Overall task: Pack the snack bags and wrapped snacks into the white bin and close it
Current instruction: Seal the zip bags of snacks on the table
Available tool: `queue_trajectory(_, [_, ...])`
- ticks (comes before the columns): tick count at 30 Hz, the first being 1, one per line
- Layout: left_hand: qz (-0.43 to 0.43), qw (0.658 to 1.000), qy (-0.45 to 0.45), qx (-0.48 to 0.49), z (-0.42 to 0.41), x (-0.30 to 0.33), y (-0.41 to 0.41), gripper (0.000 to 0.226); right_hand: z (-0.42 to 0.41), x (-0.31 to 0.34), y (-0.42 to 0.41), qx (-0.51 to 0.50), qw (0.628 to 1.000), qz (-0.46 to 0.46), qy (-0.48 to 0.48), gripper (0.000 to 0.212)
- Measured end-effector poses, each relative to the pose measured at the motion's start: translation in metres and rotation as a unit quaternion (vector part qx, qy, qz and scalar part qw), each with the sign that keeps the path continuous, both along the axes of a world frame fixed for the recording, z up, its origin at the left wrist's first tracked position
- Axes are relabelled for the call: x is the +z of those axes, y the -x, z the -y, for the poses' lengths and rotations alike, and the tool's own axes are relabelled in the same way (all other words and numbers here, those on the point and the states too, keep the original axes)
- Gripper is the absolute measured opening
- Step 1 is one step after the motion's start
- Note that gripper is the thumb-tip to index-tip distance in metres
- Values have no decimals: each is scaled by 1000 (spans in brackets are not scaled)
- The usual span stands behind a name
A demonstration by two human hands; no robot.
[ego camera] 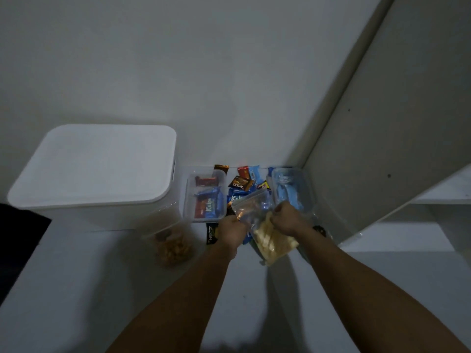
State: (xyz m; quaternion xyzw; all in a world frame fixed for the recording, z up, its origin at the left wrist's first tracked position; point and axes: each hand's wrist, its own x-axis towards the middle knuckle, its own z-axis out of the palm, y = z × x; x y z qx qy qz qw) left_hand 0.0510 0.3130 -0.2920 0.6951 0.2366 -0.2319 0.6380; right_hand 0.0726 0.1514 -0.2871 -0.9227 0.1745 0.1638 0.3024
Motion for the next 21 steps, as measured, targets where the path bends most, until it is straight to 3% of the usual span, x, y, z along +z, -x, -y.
queue_trajectory(4, [8, 995, 32, 91, 0, -3, 0, 18, 2, -1, 7, -5, 1000, 11, -12, 28])
queue_trajectory(10, [38, 998, 28, 48, -10, 15, 9, 22, 5, 1, 13, -33, 997, 37, -66, 30])
queue_trajectory(14, [110, 993, 53, -8, -31, 32, 19, 21, -4, 22, 15, -90, 964, 94, -233, 13])
queue_trajectory(17, [159, 987, 13, -8, -48, 38, 23, 16, -10, 43, 20, -110, 927, 130, -335, 12])
queue_trajectory(21, [238, 964, -83, 80, -61, 48, 25, 14, -22, 65, 26, -69, 925, 168, -334, 20])
